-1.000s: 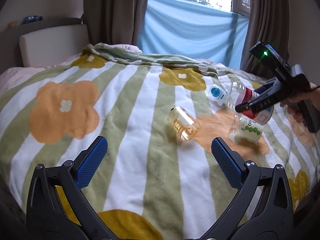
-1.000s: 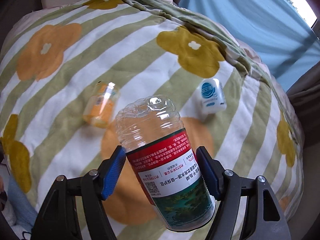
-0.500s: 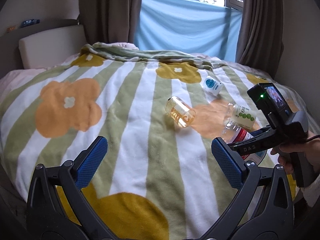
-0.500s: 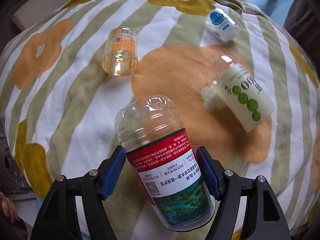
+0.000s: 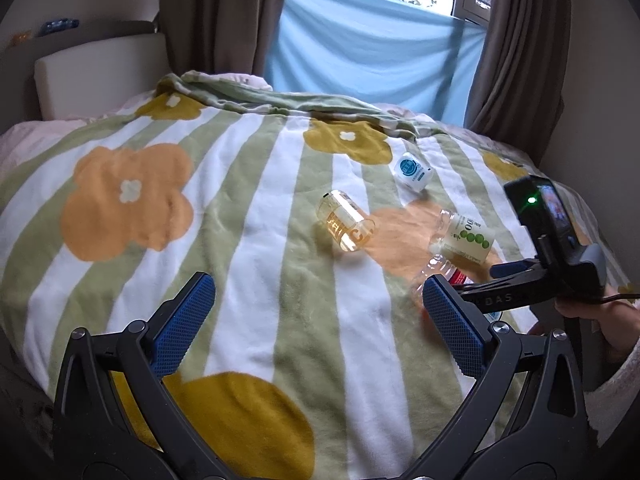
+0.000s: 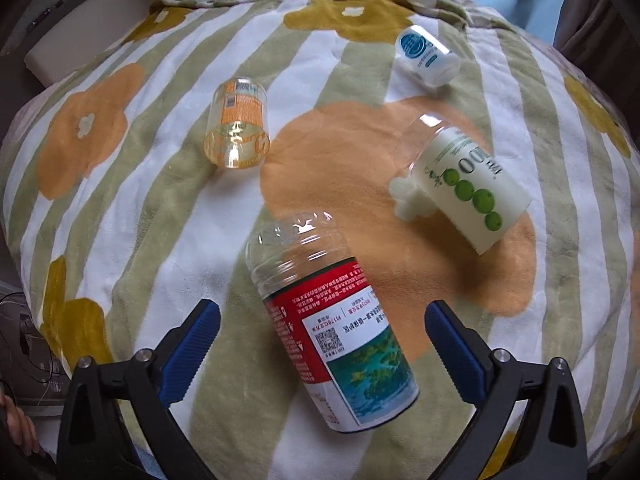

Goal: Flip cup upside down
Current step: 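Lift the bottle with the right tool and bring it toward the left tool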

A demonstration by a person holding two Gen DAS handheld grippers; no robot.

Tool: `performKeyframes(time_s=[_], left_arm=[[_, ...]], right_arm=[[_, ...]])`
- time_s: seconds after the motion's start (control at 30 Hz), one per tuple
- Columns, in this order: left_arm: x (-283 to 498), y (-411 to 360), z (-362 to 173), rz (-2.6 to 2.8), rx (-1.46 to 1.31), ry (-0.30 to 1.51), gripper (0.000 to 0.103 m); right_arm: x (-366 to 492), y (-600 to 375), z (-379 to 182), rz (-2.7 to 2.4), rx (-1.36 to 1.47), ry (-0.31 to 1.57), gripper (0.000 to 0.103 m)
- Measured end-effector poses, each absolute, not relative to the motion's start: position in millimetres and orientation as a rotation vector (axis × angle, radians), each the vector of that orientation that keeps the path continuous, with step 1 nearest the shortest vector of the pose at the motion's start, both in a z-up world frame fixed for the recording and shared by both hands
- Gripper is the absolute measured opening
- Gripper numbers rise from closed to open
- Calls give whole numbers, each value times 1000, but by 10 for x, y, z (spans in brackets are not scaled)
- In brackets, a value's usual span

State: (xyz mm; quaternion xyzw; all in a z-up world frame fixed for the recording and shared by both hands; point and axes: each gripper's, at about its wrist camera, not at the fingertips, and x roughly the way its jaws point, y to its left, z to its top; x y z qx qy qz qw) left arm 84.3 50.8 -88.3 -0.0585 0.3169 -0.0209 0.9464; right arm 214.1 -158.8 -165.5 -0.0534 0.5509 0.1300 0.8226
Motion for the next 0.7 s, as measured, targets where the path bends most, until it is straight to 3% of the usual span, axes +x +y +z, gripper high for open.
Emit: performKeyframes(time_s=[0.33,0.47,0.7], left_arm=[[1381,-238,-560,-52,-58,730,103],[1698,-640,-751,-106,-84,861,103],[2190,-950,-1459,-40,-268,1145,103]], right_arm=[[1312,-2369,-870,273,-138,763,102],[990,-2622,-769,225,-143,624,102],[875,-3068,-848,251,-9,599,103]])
